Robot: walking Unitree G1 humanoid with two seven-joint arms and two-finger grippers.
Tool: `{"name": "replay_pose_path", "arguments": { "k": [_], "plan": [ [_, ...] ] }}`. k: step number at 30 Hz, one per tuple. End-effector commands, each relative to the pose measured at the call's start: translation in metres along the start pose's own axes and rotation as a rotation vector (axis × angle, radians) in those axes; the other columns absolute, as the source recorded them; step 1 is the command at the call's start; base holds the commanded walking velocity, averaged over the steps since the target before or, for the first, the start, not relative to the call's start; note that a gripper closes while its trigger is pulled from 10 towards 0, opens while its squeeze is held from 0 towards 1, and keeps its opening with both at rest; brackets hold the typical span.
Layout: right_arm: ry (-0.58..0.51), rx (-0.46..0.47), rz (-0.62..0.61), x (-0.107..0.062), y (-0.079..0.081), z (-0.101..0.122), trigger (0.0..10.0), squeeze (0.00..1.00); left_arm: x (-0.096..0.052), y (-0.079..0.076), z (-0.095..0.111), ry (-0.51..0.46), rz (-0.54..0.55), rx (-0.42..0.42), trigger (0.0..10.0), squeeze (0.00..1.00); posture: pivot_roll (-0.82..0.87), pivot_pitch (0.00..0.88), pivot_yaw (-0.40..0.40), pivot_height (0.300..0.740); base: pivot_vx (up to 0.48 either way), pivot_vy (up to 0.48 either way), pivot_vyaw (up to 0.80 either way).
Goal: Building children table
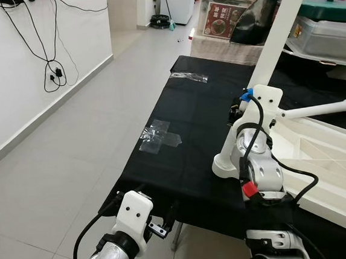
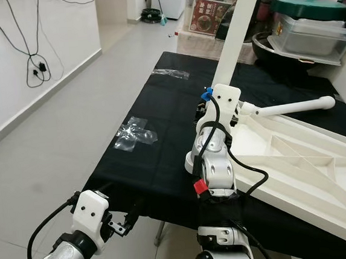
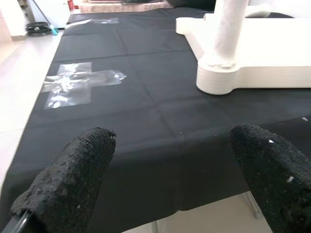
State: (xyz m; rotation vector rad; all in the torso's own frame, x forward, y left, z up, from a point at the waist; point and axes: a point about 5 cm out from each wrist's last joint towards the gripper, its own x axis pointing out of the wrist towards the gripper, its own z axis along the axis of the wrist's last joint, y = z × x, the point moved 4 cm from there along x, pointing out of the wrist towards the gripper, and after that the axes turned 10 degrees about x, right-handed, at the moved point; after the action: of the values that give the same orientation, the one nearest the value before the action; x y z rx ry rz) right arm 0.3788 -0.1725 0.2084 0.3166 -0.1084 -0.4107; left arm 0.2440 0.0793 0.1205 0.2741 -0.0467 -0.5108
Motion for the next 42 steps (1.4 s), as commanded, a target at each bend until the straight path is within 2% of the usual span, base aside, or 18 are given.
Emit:
{"name": "replay_pose_path", "arguments": {
  "k": [1, 2, 3, 9, 13, 15, 19, 21, 28, 32, 42],
  "plan": [
    [0.040, 0.012, -0.017, -0.008, -0.009, -0.017, 10.0, 1.00, 0.000, -0.002, -0.002, 0.010, -0.010, -0.005, 10.0, 0.00, 0.11, 0.037, -0.139, 0.740, 0.000, 0.000, 0.00],
    [0.040, 0.012, -0.017, -0.008, -0.009, -0.017, 10.0, 1.00, 0.000, -0.002, -0.002, 0.010, -0.010, -0.005, 10.0, 0.00, 0.11, 0.037, -0.139, 0.740, 0.000, 0.000, 0.00],
    [0.027, -0.020, 0.014, -0.013, -0.013, -0.019, 10.0, 0.00, 0.000, -0.002, -0.002, 0.011, -0.010, -0.004, 10.0, 0.00, 0.10, 0.036, -0.135, 0.740, 0.000, 0.000, 0.00],
    [0.075, -0.092, 0.111, -0.031, -0.029, -0.037, 10.0, 0.00, 0.001, 0.000, -0.005, 0.022, -0.010, -0.001, 10.0, 0.00, 0.10, 0.033, -0.131, 0.740, 0.000, 0.000, 0.00],
    [0.148, -0.075, 0.195, -0.041, -0.029, -0.052, 10.0, 0.00, 0.001, 0.001, -0.006, 0.027, -0.007, -0.001, 10.0, 0.00, 0.10, 0.032, -0.126, 0.740, 0.000, 0.000, 0.00],
    [0.154, -0.110, 0.271, -0.050, -0.028, -0.056, 10.0, 0.00, 0.002, 0.002, -0.007, 0.034, -0.001, -0.005, 10.0, 0.00, 0.10, 0.029, -0.127, 0.740, 0.000, 0.000, 0.00],
    [0.148, -0.139, 0.284, -0.053, -0.031, -0.058, 10.0, 0.00, 0.002, 0.003, -0.008, 0.036, 0.002, -0.007, 10.0, 0.00, 0.10, 0.028, -0.125, 0.740, 0.000, 0.000, 0.00],
    [0.163, -0.157, 0.288, -0.062, -0.037, -0.063, 10.0, 0.00, 0.002, 0.004, -0.009, 0.039, 0.008, -0.011, 10.0, 0.00, 0.10, 0.024, -0.123, 0.740, 0.000, 0.000, 0.00],
    [0.211, -0.193, 0.330, -0.084, -0.037, -0.078, 10.0, 0.00, 0.001, 0.007, -0.010, 0.043, 0.023, -0.026, 10.0, 0.00, 0.10, 0.020, -0.122, 0.740, 0.000, 0.000, -0.63],
    [0.227, -0.199, 0.341, -0.087, -0.037, -0.083, 10.0, 0.00, 0.001, 0.007, -0.011, 0.046, 0.028, -0.031, 10.0, 0.00, 0.10, 0.010, -0.123, 0.740, 0.000, 0.000, -0.78],
    [0.257, -0.202, 0.357, -0.090, -0.038, -0.088, 10.0, 0.00, -0.001, 0.005, -0.014, 0.058, 0.023, -0.021, 10.0, 0.00, 0.10, 0.000, -0.125, 0.740, 0.000, 0.447, 0.00]
  ]
}}
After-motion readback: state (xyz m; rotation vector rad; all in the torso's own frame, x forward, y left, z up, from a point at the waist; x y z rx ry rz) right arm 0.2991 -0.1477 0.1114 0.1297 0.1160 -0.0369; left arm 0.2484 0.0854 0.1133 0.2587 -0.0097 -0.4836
